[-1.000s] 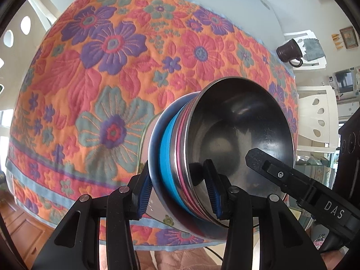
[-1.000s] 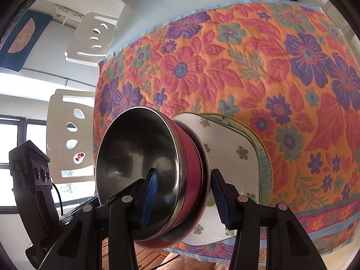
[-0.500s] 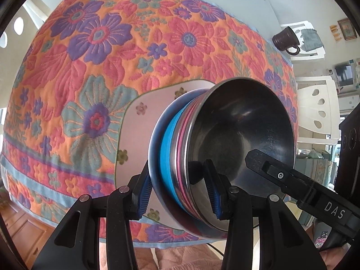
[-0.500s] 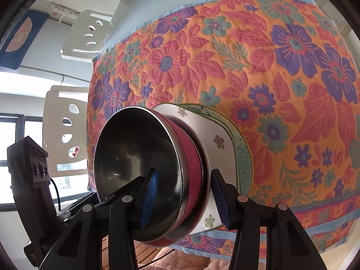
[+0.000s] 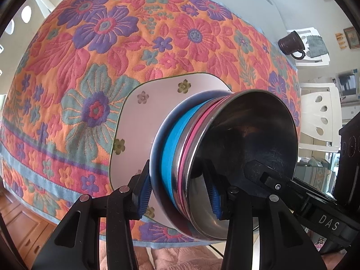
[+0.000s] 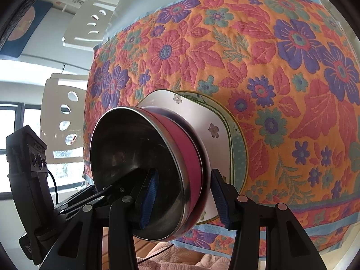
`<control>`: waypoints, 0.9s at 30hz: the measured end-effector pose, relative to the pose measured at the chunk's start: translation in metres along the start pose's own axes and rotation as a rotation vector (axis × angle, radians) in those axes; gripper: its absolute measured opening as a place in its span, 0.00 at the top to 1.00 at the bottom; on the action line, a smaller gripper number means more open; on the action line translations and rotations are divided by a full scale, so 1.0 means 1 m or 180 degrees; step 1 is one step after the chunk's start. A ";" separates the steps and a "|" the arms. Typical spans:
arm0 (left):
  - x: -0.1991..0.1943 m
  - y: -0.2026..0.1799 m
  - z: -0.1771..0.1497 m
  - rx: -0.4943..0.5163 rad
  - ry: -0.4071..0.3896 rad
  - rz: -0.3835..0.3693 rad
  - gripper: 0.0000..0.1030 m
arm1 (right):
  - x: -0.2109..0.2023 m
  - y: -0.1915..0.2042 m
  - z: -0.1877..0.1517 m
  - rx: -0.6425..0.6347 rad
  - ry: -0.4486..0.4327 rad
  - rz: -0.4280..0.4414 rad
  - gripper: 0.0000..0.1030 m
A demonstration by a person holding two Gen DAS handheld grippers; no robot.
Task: Organize plates and bowls
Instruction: 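Carry the nested bowl stack with both grippers over the hexagonal plate stack, then lower the bowl stack onto the hexagonal plates with both grippers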
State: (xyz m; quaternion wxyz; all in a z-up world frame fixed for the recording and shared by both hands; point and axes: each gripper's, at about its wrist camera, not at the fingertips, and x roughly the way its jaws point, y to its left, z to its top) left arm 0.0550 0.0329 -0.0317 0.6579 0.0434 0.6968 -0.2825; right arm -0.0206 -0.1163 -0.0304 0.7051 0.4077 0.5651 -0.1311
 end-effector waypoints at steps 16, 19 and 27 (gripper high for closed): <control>-0.034 0.003 -0.023 -0.0030 -0.0459 0.0340 0.61 | 0.004 0.021 -0.005 -0.0899 0.0110 -0.0248 0.55; -0.043 0.003 -0.034 -0.0055 -0.0561 0.0360 0.61 | -0.004 0.032 -0.016 -0.1302 0.0053 -0.0340 0.55; -0.056 0.001 -0.059 -0.0167 -0.0814 0.0396 0.61 | -0.012 0.050 -0.041 -0.1824 -0.0150 -0.0485 0.55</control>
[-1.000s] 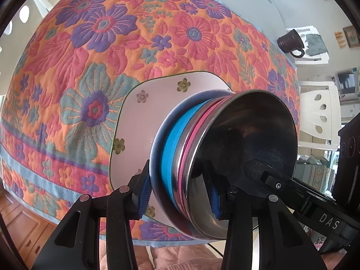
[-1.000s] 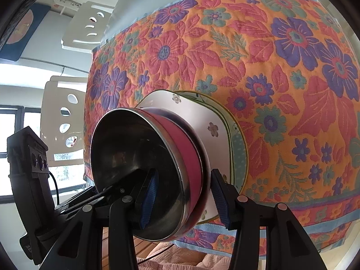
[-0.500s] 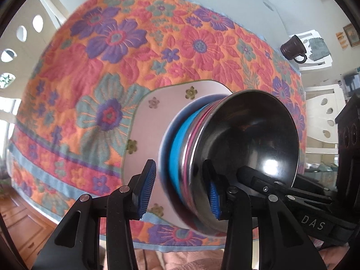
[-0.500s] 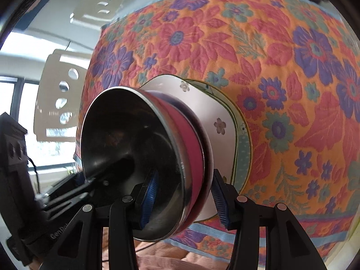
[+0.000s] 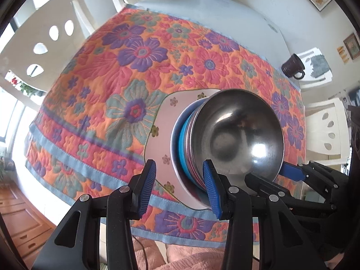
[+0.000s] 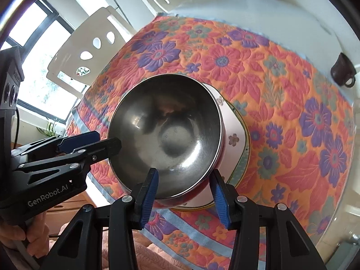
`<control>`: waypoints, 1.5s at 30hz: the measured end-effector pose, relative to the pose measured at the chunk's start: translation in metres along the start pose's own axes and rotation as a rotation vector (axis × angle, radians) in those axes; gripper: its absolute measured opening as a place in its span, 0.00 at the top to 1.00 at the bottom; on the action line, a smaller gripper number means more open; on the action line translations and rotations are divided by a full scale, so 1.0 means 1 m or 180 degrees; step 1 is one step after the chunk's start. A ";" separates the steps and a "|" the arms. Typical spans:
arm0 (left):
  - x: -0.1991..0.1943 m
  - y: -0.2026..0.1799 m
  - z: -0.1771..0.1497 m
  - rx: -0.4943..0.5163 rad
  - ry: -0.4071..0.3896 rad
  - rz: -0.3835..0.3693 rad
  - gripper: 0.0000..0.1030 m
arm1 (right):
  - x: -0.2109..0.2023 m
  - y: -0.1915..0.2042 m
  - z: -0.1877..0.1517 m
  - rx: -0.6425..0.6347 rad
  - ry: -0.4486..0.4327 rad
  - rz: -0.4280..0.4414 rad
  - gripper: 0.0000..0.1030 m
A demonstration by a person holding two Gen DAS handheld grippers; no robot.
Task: Organize plates and bowls
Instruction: 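Lower the bowl stack onto the hexagonal plates with both grippers, then open both grippers and release the bowl stack on the plates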
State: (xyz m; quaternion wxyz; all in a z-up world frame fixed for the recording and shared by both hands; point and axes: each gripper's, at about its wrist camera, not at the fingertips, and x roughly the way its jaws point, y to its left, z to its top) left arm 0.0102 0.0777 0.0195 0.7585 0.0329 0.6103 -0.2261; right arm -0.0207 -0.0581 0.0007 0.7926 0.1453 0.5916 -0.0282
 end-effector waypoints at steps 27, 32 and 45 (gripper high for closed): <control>-0.018 0.019 -0.015 -0.0546 -0.0596 0.0418 0.59 | -0.029 0.026 -0.020 -0.0539 -0.0734 0.0062 0.35; -0.013 0.021 -0.016 -0.0540 -0.0569 0.0511 0.01 | -0.021 0.032 -0.021 -0.0656 -0.0715 0.0032 0.09; 0.001 0.010 -0.021 -0.0121 -0.0405 0.0390 0.00 | -0.002 0.031 -0.028 -0.0541 -0.0615 -0.0201 0.00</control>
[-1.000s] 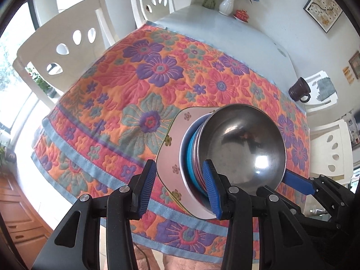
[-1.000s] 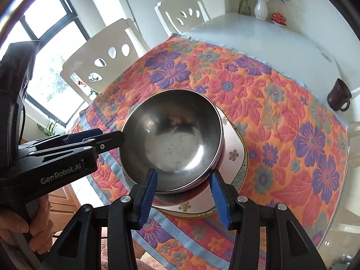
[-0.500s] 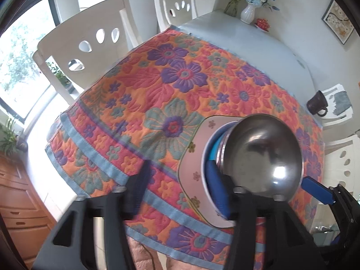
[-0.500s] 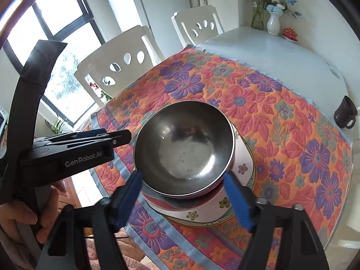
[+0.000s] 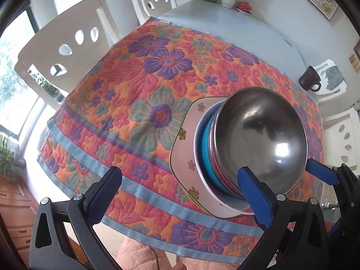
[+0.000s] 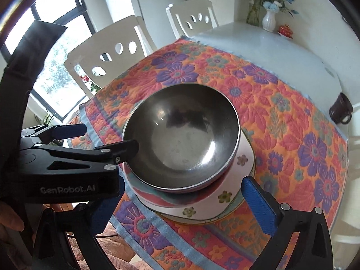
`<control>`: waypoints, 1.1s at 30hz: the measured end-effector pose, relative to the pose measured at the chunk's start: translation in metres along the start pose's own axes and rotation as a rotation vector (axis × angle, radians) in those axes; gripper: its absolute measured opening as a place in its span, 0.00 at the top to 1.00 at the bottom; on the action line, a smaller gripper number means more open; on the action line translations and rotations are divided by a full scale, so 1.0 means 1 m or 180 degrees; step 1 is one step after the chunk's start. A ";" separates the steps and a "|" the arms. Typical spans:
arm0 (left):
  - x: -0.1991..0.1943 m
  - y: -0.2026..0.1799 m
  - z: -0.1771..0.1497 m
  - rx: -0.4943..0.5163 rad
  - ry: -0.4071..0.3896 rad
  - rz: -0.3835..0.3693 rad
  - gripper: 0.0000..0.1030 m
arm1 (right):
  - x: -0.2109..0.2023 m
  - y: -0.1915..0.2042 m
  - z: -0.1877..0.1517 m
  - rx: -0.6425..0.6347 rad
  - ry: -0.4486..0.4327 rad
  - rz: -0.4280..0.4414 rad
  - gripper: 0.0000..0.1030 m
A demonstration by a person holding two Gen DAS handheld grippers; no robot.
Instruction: Organize plates and bowls
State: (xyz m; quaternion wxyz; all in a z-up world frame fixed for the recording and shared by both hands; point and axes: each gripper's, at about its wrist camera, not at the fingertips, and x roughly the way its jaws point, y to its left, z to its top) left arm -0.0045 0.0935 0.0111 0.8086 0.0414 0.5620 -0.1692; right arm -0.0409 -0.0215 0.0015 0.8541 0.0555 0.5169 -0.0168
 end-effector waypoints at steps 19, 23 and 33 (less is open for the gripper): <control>0.005 0.003 0.010 0.0233 0.0062 -0.0140 0.01 | 0.000 -0.004 -0.003 0.0423 0.0022 -0.0127 0.00; 0.005 0.004 0.011 0.0263 0.0059 -0.0162 0.01 | 0.001 -0.006 -0.003 0.0445 0.0024 -0.0139 0.00; 0.003 0.008 0.013 0.0229 0.0061 -0.0153 0.01 | 0.001 -0.006 -0.001 0.0520 -0.0005 -0.0147 0.00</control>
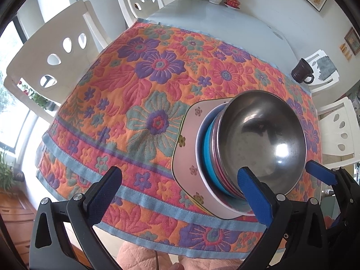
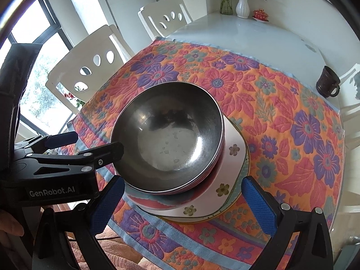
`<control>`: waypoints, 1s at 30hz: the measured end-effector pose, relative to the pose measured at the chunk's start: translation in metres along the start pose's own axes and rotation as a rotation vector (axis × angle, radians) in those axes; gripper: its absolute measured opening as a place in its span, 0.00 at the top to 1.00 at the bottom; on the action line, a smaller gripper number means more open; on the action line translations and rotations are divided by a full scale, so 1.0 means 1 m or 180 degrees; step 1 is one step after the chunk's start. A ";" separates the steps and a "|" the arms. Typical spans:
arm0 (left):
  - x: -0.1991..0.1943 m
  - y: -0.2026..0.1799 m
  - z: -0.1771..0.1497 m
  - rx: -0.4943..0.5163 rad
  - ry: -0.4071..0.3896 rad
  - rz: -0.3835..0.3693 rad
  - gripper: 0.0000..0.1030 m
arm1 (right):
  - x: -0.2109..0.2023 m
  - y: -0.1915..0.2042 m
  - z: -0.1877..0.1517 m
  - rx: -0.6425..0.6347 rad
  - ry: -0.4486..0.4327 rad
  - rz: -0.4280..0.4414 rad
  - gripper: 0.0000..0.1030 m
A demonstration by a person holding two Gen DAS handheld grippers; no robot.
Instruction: Organize plates and bowls
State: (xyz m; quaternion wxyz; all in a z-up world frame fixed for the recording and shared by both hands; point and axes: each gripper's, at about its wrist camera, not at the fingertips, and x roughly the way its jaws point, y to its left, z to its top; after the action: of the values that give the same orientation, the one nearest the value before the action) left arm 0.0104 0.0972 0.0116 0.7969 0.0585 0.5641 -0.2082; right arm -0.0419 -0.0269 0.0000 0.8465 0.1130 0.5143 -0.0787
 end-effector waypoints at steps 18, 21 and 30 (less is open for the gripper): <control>-0.003 0.001 -0.007 -0.0073 0.0004 -0.0060 0.00 | -0.003 0.004 -0.006 0.0022 0.0004 0.0016 0.00; -0.004 0.001 -0.008 -0.0099 0.0004 -0.0066 0.01 | -0.006 0.002 -0.008 0.0037 -0.0014 0.0007 0.00; -0.008 -0.004 -0.009 -0.0130 -0.0043 -0.0053 0.01 | -0.012 -0.003 -0.010 0.0015 -0.0060 0.0015 0.00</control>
State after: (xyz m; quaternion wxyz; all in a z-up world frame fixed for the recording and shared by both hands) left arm -0.0018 0.0987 0.0166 0.8000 0.0362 0.5632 -0.2038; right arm -0.0567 -0.0271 0.0059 0.8512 0.1154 0.5058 -0.0790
